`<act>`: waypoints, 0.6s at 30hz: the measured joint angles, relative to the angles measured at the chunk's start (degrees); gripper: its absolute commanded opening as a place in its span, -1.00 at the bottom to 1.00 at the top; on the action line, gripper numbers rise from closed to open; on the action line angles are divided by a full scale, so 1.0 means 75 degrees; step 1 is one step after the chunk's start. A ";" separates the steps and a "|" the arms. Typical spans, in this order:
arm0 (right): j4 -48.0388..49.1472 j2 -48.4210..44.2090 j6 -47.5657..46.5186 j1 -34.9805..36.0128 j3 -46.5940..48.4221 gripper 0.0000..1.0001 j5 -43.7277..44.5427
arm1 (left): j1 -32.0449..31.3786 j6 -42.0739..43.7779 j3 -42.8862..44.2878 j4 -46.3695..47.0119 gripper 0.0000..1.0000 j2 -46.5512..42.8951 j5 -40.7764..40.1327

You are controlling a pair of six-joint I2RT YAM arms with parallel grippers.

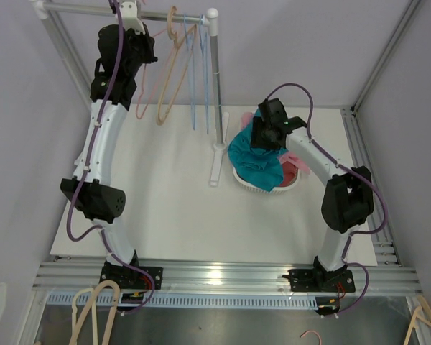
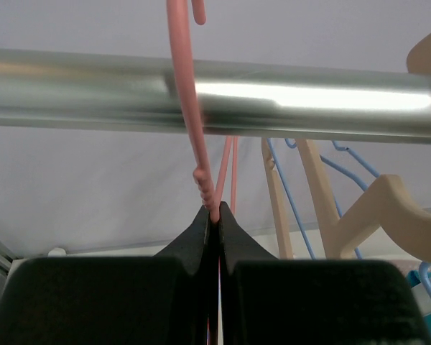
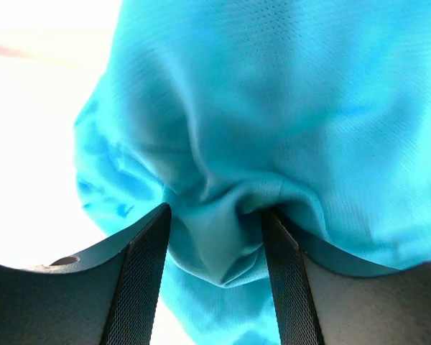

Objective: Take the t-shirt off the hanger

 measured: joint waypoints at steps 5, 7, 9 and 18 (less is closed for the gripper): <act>-0.0306 -0.0571 -0.0099 0.0108 0.0449 0.43 0.0251 | -0.0006 0.0009 0.0058 0.0000 -0.93 0.0189 0.0058; -0.0323 -0.0857 -0.0131 0.0134 0.0507 0.43 0.0315 | -0.0006 0.0012 0.0058 -0.0003 -0.93 0.0224 0.0064; -0.0350 -0.1116 -0.0134 0.0143 0.0525 0.44 0.0353 | -0.0015 0.0012 0.0058 -0.0003 -0.91 0.0236 0.0064; -0.0443 -0.1501 -0.0137 0.0149 0.0592 0.44 0.0463 | -0.0087 0.0122 0.0058 -0.0003 -0.35 0.0236 0.0079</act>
